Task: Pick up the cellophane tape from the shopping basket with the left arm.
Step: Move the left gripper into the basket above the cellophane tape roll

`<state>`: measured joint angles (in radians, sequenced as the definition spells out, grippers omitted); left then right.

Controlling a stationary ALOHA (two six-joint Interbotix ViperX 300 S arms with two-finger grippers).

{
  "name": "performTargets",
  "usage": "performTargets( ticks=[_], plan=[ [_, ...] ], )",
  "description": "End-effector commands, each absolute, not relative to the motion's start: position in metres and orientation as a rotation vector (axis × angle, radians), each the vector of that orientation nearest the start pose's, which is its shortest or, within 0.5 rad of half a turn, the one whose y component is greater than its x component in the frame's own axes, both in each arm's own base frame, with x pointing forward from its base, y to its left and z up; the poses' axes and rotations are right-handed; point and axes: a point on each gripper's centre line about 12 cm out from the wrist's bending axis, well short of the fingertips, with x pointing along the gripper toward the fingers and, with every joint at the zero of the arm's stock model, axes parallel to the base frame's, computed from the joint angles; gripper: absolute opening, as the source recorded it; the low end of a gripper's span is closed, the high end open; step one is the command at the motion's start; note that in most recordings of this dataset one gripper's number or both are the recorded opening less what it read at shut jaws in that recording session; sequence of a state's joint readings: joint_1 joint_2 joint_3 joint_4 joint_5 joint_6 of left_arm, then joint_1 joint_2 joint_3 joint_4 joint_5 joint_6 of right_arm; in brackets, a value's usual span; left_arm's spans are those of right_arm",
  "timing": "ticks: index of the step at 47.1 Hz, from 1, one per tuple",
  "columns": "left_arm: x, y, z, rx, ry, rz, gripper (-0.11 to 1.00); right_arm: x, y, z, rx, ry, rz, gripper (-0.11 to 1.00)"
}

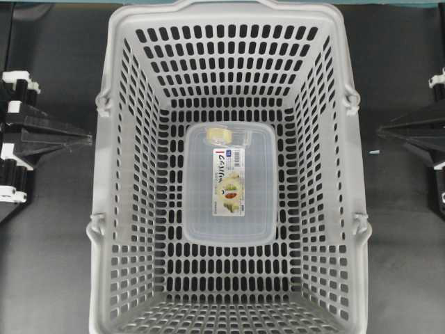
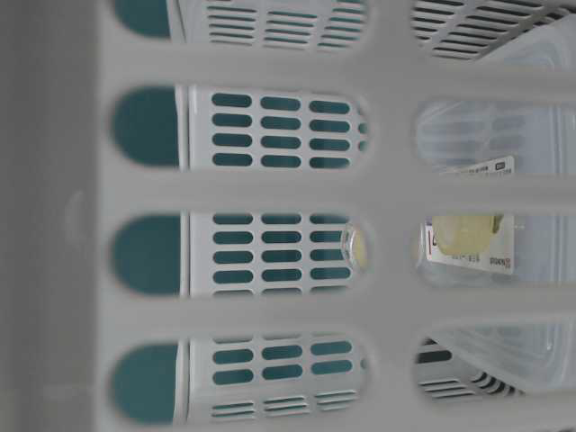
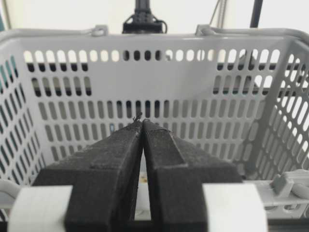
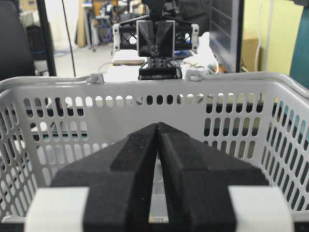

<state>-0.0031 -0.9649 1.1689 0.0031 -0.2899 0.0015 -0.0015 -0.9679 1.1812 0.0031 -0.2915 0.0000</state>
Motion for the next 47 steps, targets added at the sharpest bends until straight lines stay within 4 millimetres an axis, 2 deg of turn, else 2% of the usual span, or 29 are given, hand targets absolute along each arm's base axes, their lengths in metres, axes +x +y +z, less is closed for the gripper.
performTargets(
  ticks=[1, 4, 7, 17, 24, 31, 34, 44, 47],
  plan=[
    [0.206, -0.001, 0.311, 0.002, -0.072, -0.010, 0.06, 0.200, 0.000, 0.300, 0.008, -0.098, 0.001, 0.01],
    [0.211, -0.001, 0.317, -0.022, -0.032, -0.008, 0.02, 0.200, 0.000, 0.300, 0.014, -0.098, 0.000, 0.05],
    [0.219, 0.000, 0.324, -0.046, 0.032, -0.003, 0.00, 0.199, 0.000, 0.300, 0.018, -0.100, 0.001, 0.00],
    [0.247, -0.002, 0.345, -0.049, 0.219, 0.000, 0.00, 0.199, 0.000, 0.300, 0.026, -0.098, 0.001, 0.00],
    [0.278, -0.006, 0.353, -0.039, 0.339, -0.005, 0.00, 0.199, 0.000, 0.299, 0.029, -0.091, 0.000, 0.00],
    [0.312, -0.011, 0.351, -0.025, 0.436, -0.016, 0.00, 0.199, 0.000, 0.301, 0.030, -0.101, 0.000, 0.04],
    [0.326, -0.013, 0.348, -0.018, 0.478, -0.020, 0.00, 0.198, 0.000, 0.301, 0.029, -0.101, 0.000, 0.13],
    [0.362, -0.012, 0.337, -0.012, 0.610, -0.007, 0.00, 0.195, -0.001, 0.304, 0.032, -0.107, -0.007, 0.64],
    [0.371, -0.011, 0.329, -0.012, 0.667, -0.001, 0.00, 0.195, -0.002, 0.304, 0.032, -0.108, -0.008, 0.74]
  ],
)
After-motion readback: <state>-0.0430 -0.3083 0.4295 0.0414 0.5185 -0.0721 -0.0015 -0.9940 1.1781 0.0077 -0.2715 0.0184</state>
